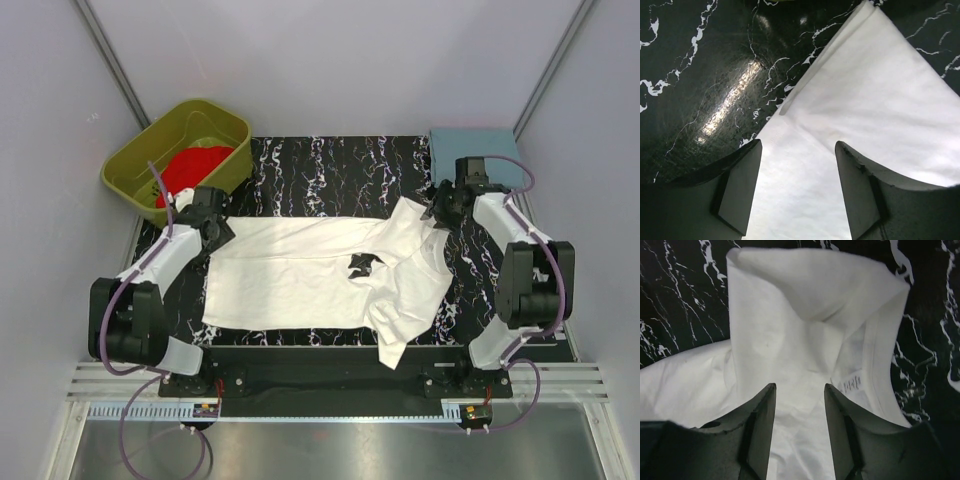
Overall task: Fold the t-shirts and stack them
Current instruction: Fold the tshirt
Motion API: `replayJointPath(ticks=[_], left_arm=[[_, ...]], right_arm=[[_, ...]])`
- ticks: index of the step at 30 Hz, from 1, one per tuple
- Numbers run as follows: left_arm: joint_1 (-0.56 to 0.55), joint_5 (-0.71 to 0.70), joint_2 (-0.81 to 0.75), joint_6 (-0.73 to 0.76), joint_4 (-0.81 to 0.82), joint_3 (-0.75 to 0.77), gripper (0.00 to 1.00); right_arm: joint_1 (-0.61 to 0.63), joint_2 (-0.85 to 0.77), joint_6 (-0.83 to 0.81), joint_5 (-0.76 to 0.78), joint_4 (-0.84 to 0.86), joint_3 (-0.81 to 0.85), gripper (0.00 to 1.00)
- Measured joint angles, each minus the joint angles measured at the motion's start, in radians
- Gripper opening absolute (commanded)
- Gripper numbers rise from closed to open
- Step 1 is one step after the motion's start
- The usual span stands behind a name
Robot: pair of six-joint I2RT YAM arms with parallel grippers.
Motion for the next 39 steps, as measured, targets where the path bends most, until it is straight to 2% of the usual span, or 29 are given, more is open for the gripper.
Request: replayJointPath(ticks=[6,8,10,17,25,32,39], left_arm=[[0.000,0.105,-0.053,0.022,0.053,-0.073,0.69],[-0.003,0.161,-0.092,0.033,0.080,-0.124,0.70],[-0.010,0.212,-0.134,0.042,0.108,-0.160,0.70],[-0.040,0.387,-0.164,0.043,0.254,-0.170,0.71],[-0.071,0.575,0.051,0.017,0.388,-0.126,0.71],[-0.078,0.619,0.206,0.005,0.415,-0.084,0.71],[-0.077,0.648,0.251,-0.019,0.461,-0.053,0.71]], right_arm=[[-0.141,0.171,-0.145,-0.270,0.098,0.076,0.57],[-0.176,0.203,-0.172,-0.328,0.114,0.076,0.48],[-0.212,0.226,-0.197,-0.379,0.126,0.076,0.34],[-0.254,0.251,-0.251,-0.422,0.133,0.115,0.36],[-0.250,0.320,-0.293,-0.462,0.140,0.126,0.38],[-0.250,0.368,-0.306,-0.504,0.140,0.126,0.36],[-0.250,0.378,-0.325,-0.541,0.140,0.126,0.37]])
